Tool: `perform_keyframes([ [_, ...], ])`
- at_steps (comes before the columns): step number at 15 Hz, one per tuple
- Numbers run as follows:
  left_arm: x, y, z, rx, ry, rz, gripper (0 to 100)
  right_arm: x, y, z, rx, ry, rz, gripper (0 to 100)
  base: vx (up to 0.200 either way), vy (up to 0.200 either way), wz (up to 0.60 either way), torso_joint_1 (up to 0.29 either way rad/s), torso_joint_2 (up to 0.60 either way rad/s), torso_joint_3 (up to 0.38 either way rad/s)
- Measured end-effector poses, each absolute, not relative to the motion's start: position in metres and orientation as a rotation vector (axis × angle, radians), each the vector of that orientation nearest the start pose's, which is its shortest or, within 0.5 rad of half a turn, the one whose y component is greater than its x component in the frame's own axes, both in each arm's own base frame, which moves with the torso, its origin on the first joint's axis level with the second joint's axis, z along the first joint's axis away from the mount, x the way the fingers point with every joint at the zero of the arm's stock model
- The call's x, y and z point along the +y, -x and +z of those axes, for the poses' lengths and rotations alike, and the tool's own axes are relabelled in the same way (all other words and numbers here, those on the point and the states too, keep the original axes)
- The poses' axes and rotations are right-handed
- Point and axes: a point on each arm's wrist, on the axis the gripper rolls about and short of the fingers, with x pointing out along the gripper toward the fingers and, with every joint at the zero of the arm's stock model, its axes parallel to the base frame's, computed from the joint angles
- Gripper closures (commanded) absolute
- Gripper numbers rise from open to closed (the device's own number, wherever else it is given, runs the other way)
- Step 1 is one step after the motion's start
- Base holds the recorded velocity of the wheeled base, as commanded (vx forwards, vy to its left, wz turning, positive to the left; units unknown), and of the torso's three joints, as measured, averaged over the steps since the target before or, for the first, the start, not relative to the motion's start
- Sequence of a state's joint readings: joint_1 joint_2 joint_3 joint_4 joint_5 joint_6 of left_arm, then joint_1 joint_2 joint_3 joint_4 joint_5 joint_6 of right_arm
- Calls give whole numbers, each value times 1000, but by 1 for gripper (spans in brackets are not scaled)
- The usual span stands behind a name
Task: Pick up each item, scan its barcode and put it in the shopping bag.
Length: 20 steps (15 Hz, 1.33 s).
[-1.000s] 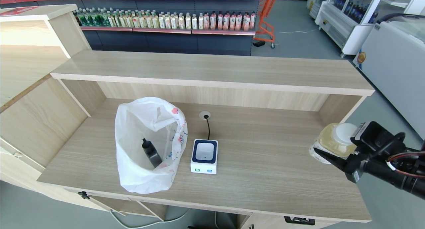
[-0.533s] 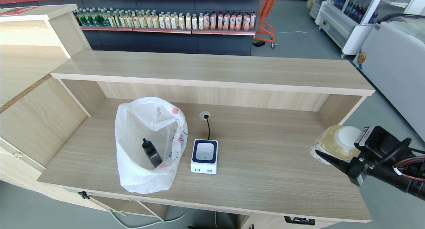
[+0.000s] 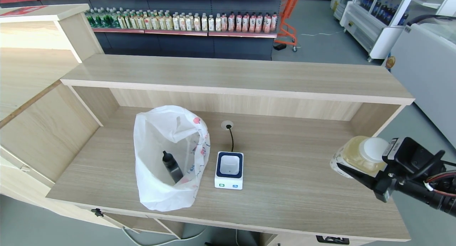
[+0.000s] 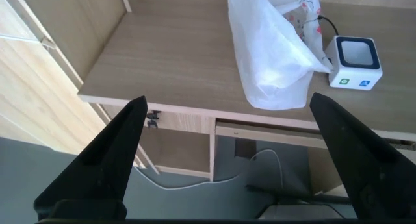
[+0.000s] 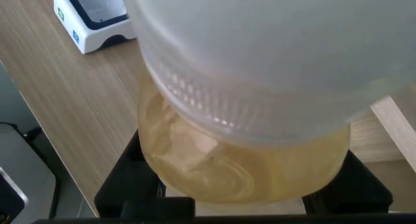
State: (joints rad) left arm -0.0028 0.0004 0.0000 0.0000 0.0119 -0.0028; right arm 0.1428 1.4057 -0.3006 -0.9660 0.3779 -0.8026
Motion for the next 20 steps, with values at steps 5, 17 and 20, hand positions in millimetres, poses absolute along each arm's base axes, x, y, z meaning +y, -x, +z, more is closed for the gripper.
perform_keyframes([
  [5, 0, 23, 75, 0, 3, 10, 0, 36, -195, 158, -71, 763, 553, 100, 0, 160, 0, -2, 4, -2],
  [17, 0, 23, 75, 0, 3, 10, 0, 39, -197, 155, -78, 721, 640, 100, 133, 133, 0, 2, 2, 2],
  [20, 0, 23, 75, 0, 3, 10, 0, 41, -201, 147, -69, 707, 721, 100, 0, 0, 0, 0, 0, 0],
])
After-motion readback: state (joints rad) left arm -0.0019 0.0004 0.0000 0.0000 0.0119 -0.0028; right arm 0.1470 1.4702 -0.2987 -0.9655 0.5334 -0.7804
